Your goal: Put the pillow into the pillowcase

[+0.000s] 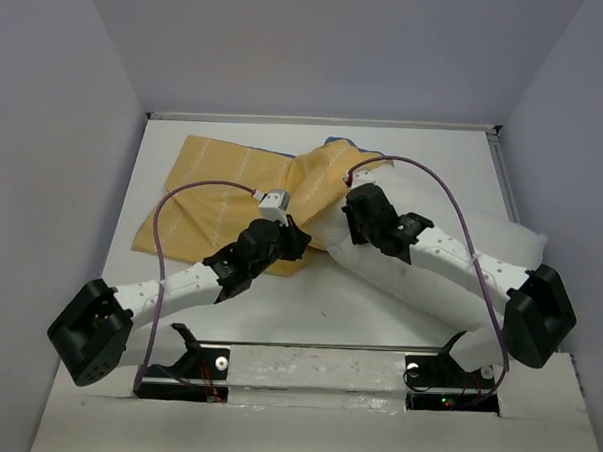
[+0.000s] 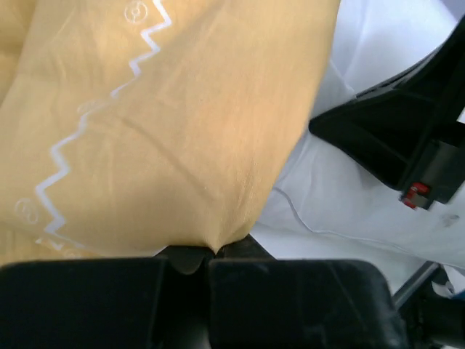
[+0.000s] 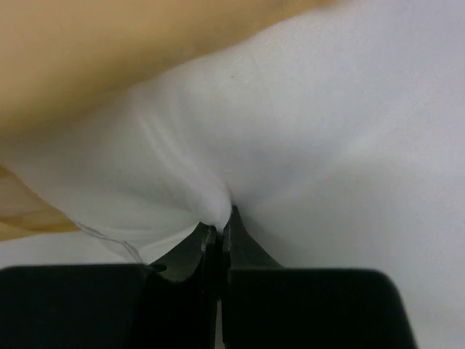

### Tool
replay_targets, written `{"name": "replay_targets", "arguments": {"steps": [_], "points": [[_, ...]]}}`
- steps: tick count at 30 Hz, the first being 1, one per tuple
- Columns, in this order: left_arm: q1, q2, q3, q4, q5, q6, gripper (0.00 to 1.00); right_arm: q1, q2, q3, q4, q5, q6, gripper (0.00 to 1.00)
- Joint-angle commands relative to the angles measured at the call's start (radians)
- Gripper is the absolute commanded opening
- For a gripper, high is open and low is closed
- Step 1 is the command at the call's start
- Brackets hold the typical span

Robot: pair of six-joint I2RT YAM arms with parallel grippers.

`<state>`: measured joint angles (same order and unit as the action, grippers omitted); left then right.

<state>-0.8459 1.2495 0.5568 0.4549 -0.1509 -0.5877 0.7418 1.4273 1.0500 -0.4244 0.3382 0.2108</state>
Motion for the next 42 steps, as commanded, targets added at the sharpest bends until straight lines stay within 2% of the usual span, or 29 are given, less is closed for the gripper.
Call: {"name": "replay_targets", "arguments": {"steps": [1,5,6,8,10,11,12,14,16,18,20,21,22,27,31,36,40,41,42], "points": [[0.073,-0.194,0.159,-0.131,0.079,0.071,0.00,0.001,-0.028,0.041,0.072,0.151,0.041,0.00],[0.107,-0.197,0.434,-0.315,0.146,0.149,0.00,-0.009,-0.174,0.077,0.113,0.188,0.044,0.00],[0.107,-0.159,0.563,-0.368,0.219,0.167,0.00,-0.009,-0.214,0.084,0.133,0.145,0.036,0.00],[0.107,-0.105,0.690,-0.412,0.292,0.175,0.00,-0.009,-0.232,0.081,0.159,0.084,0.019,0.00],[0.100,-0.003,0.886,-0.499,0.384,0.178,0.00,-0.009,-0.223,0.076,0.180,0.049,0.025,0.00],[0.091,0.031,0.949,-0.531,0.402,0.189,0.00,0.002,-0.206,0.071,0.180,0.051,0.029,0.00],[0.056,0.094,1.079,-0.611,0.401,0.204,0.00,0.016,-0.199,0.050,0.197,0.048,0.044,0.00],[0.009,0.178,1.201,-0.732,0.360,0.254,0.00,0.025,-0.174,0.006,0.260,-0.002,0.077,0.00],[-0.036,0.208,1.276,-0.765,0.379,0.261,0.00,0.056,-0.154,-0.013,0.289,-0.016,0.108,0.00],[-0.056,0.205,1.246,-0.756,0.378,0.246,0.00,0.103,-0.110,-0.024,0.332,0.007,0.136,0.00],[-0.081,0.168,1.108,-0.708,0.370,0.221,0.00,0.103,-0.078,-0.019,0.335,0.031,0.172,0.00],[-0.084,0.101,0.957,-0.615,0.382,0.174,0.00,0.103,-0.071,-0.025,0.358,0.042,0.205,0.00],[-0.085,0.059,0.871,-0.563,0.383,0.145,0.00,0.103,-0.077,-0.034,0.371,0.057,0.219,0.00],[-0.085,-0.198,0.426,-0.382,0.285,0.011,0.00,-0.008,-0.177,-0.080,0.507,-0.048,0.344,0.00],[-0.087,-0.242,0.243,-0.271,0.309,-0.093,0.00,-0.018,-0.223,-0.084,0.588,-0.144,0.381,0.00],[-0.143,-0.132,0.147,-0.104,0.309,-0.136,0.00,-0.018,-0.182,-0.100,0.702,-0.269,0.401,0.00],[-0.163,-0.146,0.193,-0.056,0.277,-0.098,0.04,-0.018,-0.107,-0.186,0.756,-0.378,0.432,0.00],[-0.162,-0.169,0.209,-0.061,0.251,-0.083,0.08,-0.018,-0.099,-0.215,0.766,-0.383,0.440,0.00],[-0.162,-0.220,0.225,-0.073,0.217,-0.066,0.18,-0.018,-0.099,-0.244,0.779,-0.378,0.453,0.00]]}}
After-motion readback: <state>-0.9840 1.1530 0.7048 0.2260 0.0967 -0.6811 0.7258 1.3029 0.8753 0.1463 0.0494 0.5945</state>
